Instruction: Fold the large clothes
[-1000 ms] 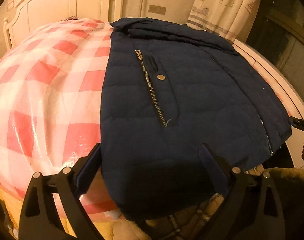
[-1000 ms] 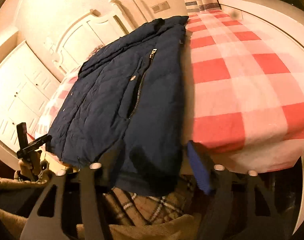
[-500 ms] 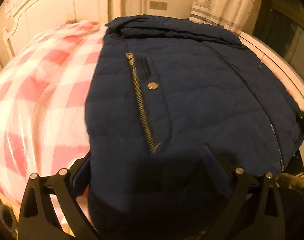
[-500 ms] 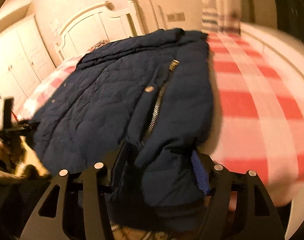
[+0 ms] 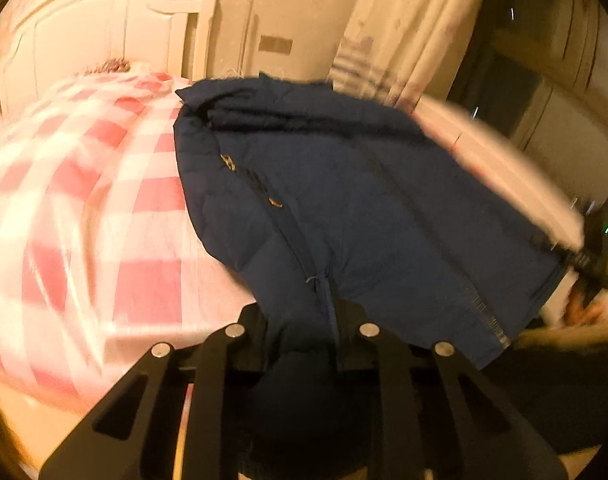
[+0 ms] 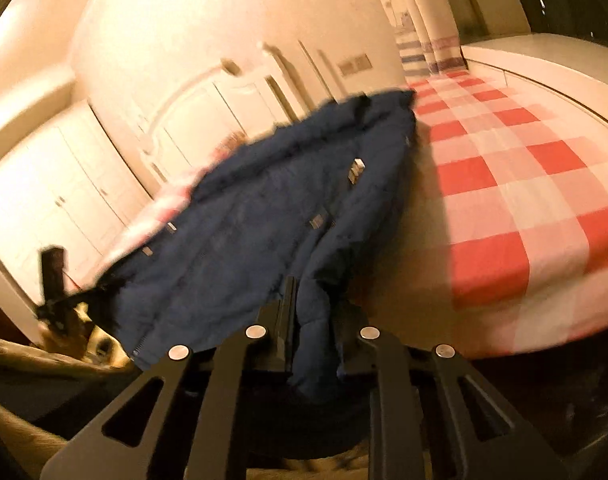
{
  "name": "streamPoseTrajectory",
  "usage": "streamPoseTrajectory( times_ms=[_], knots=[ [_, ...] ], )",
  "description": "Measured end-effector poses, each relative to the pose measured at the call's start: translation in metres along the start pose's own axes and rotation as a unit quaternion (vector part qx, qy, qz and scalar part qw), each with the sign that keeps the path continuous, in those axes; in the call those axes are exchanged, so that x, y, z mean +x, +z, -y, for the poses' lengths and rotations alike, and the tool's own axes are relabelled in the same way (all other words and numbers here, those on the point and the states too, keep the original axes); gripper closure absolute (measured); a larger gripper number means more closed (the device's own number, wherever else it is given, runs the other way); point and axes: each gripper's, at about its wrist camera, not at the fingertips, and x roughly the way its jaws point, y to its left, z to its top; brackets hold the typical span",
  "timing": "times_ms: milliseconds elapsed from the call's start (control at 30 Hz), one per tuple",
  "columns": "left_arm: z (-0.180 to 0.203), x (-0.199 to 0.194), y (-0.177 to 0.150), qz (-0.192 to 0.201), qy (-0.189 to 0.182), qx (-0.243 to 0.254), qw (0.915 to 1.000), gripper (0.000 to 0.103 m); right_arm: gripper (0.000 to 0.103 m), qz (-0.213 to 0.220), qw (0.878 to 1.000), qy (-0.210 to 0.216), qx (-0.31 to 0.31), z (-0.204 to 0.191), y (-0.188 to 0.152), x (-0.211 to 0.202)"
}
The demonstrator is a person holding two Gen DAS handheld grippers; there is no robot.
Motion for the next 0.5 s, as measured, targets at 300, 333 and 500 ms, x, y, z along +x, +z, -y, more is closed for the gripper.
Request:
streamPoseTrajectory(
  times_ms=[300, 333, 500],
  knots=[
    [0.009, -0.114, 0.039, 0.155, -0.120, -0.043, 0.9797, 0.084, 0.086, 0.130, 0.987, 0.061, -0.070, -0.084, 0.072, -0.073],
    [0.007, -0.120, 0.053, 0.174, -0.131, -0.049, 0.9748, 0.084, 0.086, 0.139, 0.985, 0.059, -0.086, -0.094, 0.089, -0.074],
    [-0.010, -0.098, 0.136, 0.175, -0.136, -0.093, 0.9708, 0.081, 0.086, 0.155, 0.981, 0.029, -0.116, -0.109, 0.182, -0.030]
  ],
)
